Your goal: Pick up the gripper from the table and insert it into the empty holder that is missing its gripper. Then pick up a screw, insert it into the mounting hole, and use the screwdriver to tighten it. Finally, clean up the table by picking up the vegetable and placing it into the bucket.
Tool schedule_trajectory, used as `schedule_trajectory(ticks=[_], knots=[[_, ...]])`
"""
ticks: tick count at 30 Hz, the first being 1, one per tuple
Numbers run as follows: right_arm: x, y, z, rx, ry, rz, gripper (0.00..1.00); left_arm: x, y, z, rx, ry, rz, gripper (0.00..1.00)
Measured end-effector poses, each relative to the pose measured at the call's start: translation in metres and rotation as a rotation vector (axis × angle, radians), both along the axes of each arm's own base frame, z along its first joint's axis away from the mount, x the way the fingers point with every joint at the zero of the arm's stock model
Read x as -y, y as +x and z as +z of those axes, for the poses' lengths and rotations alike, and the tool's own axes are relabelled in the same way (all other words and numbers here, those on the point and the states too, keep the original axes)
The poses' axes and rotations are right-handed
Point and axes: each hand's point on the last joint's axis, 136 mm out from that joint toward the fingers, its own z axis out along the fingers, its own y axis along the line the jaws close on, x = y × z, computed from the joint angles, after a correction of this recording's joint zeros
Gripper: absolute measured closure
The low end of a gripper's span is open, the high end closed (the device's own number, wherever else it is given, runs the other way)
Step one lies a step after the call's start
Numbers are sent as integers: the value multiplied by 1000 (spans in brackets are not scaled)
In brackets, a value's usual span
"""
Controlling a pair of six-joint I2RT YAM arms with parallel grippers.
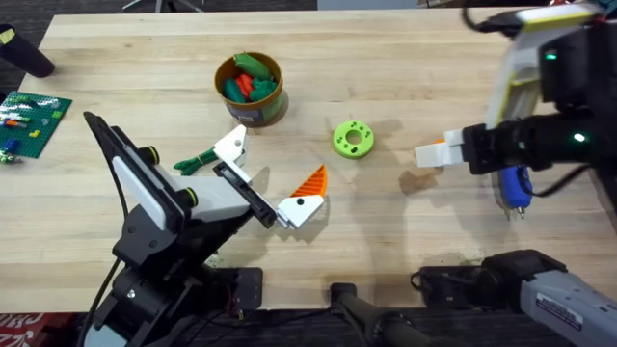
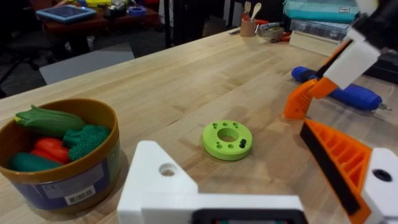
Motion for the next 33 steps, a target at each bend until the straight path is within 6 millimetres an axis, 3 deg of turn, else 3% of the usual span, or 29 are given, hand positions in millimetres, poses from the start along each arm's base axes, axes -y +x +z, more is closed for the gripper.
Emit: schedule_trajectory(ticks=[4,9,27,32,33], knots=[[1,-1,-9,-52,-21,9,53,0,1,0,1,0,3,11],[7,9,-8,-56,-63,-8,53,0,1,0,1,0,4,12],[13,12,-6,-37,-110,15,53,0,1,0,1,0,4,11],[13,12,-10,-43,-147,98,53,0,1,0,1,0,4,10],[13,13,-19,-72,-182,184,53,0,1,0,1,0,4,11]])
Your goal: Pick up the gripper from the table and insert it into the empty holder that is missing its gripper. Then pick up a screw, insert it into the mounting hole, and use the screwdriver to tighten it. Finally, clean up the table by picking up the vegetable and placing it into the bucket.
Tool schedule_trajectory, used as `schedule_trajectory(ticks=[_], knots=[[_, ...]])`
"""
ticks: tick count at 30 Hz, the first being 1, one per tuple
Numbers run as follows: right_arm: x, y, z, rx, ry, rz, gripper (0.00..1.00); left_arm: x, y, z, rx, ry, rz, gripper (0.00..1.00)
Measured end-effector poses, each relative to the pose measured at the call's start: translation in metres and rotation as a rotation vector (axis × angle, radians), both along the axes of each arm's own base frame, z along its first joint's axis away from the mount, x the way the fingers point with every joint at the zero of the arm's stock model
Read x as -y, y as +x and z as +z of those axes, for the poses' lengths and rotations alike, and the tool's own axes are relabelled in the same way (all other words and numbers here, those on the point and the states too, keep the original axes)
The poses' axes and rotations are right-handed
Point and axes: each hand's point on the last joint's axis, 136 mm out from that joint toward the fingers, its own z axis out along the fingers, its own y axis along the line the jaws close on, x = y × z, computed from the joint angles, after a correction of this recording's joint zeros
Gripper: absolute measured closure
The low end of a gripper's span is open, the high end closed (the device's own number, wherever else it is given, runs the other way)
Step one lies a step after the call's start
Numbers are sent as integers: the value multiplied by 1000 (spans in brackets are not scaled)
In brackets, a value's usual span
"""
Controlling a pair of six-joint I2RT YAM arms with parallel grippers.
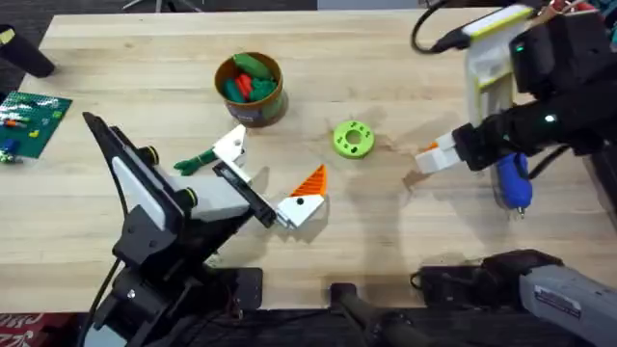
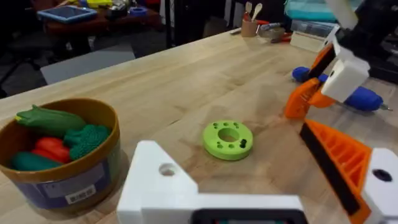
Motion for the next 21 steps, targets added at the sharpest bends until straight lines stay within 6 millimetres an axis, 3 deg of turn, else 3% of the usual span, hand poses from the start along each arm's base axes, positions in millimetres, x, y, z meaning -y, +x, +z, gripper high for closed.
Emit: schedule_trajectory(ticks=[8,15,21], knots=[[0,1,-25,-95,-55,151,53,0,0,0,0,0,0,12],[0,7,-28,-86,-70,179,56,0,0,0,0,0,0,12],[9,9,-28,-83,-87,164,261,0,0,0,0,0,0,11]])
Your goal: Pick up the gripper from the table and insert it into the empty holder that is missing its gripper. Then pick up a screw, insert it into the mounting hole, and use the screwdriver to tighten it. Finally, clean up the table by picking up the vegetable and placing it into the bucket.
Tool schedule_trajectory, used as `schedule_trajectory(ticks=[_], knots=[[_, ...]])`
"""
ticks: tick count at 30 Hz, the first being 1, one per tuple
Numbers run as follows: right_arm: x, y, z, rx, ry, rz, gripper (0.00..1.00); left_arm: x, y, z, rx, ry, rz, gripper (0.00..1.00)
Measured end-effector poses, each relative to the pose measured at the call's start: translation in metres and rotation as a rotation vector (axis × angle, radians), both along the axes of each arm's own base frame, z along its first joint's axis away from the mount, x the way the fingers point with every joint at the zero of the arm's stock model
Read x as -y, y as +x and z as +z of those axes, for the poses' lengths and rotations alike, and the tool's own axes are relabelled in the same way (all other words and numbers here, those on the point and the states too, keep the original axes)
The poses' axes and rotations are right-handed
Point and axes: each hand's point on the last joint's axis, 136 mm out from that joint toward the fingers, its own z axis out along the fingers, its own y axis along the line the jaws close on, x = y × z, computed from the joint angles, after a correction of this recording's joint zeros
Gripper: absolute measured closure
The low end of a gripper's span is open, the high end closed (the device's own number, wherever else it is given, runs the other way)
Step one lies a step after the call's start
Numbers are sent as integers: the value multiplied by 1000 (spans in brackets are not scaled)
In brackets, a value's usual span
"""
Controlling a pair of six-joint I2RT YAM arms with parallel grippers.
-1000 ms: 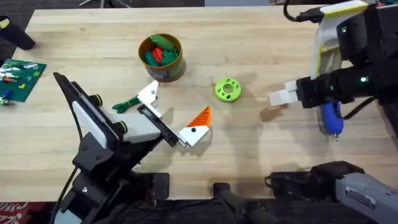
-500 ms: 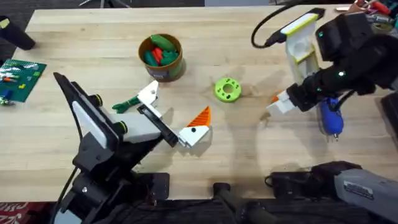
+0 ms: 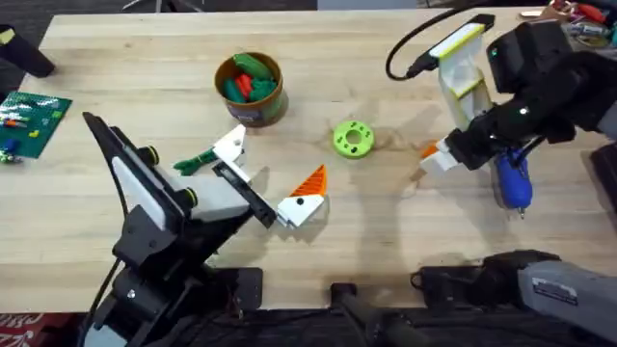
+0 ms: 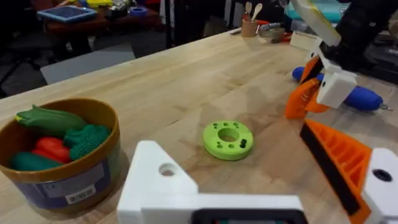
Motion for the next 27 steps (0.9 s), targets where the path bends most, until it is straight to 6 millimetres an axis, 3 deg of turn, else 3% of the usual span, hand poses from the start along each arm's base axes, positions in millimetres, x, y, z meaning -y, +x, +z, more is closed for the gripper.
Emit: schedule_trajectory(ticks=[10,16,23,27], knots=[[3,2,0,7,-2,-10,569,0,0,0,0,0,0,10],[3,4,1,17,-1,-11,974,0,0,0,0,0,0,11],[2,6,10,25,0,-11,982,0,0,0,0,0,0,11],[0,21,49,142,36,-72,983,0,0,0,0,0,0,11]])
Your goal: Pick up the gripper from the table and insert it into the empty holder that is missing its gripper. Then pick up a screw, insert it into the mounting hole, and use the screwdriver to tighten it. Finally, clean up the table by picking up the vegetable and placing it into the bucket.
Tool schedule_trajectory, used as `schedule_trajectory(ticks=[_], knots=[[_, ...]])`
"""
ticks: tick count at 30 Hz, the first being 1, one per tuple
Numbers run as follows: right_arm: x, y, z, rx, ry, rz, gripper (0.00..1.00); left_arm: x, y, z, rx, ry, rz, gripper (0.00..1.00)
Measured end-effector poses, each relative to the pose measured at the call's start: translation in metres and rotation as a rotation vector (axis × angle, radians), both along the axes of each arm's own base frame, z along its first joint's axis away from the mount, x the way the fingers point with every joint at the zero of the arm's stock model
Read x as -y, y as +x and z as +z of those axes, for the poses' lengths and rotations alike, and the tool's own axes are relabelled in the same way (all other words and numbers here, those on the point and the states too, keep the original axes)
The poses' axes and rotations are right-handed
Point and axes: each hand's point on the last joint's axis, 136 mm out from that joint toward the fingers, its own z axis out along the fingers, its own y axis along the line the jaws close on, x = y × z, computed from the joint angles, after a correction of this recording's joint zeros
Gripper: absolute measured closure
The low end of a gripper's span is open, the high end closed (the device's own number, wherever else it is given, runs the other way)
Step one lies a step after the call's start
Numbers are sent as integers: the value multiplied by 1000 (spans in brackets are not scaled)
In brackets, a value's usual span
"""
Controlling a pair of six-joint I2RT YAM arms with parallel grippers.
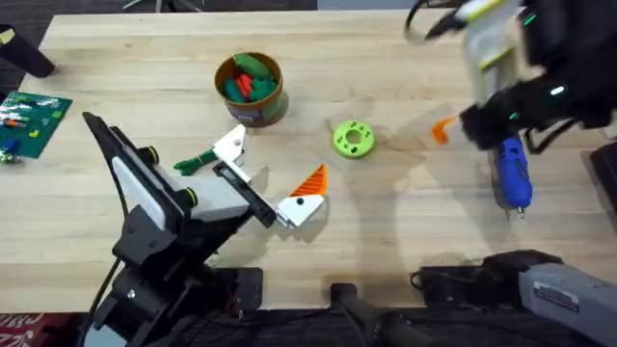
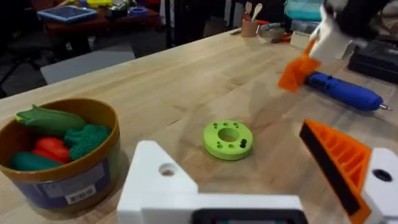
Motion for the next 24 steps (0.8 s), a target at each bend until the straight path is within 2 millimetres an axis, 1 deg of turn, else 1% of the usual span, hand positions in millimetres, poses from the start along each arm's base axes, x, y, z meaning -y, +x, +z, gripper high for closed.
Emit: schedule_trajectory(ticks=[2,4,6,7,10,18,24], knots=[[-6,7,26,81,62,-46,983,0,0,0,0,0,0,11],[-15,9,49,148,142,-68,983,0,0,0,0,0,0,12],[-25,5,65,186,218,-71,983,0,0,0,0,0,0,12],[-29,2,70,193,247,-71,983,0,0,0,0,0,0,12],[-39,-3,76,193,321,-73,983,0,0,0,0,0,0,12],[-55,-8,80,134,481,-171,983,0,0,0,0,0,0,11],[-82,-14,83,14,668,-213,983,0,0,0,0,0,0,12]])
